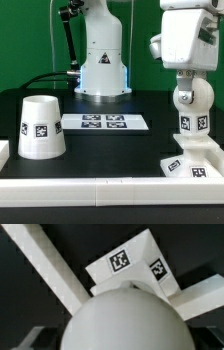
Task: Assemble lamp
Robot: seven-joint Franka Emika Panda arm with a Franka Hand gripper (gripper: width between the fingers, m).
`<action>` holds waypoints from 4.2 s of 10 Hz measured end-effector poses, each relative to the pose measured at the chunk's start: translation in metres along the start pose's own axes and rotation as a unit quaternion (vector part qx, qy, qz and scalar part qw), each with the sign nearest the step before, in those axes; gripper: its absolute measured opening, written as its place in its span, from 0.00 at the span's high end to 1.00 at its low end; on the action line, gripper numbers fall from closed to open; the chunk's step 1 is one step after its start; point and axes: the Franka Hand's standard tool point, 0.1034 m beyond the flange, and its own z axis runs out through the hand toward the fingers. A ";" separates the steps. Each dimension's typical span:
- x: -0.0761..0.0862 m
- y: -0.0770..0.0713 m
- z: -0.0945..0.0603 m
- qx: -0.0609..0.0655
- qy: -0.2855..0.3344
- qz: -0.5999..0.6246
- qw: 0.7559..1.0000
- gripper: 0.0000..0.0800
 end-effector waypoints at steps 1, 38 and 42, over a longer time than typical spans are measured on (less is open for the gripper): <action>-0.001 0.001 0.000 0.001 -0.001 0.008 1.000 0.28; -0.009 0.017 0.005 0.017 -0.015 0.099 0.995 0.13; -0.006 0.014 0.005 0.014 -0.021 -0.051 0.998 0.13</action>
Offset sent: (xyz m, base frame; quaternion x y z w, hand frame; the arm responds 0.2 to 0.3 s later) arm 0.0088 0.0004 -0.0006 0.0063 -0.0353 0.3200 0.9468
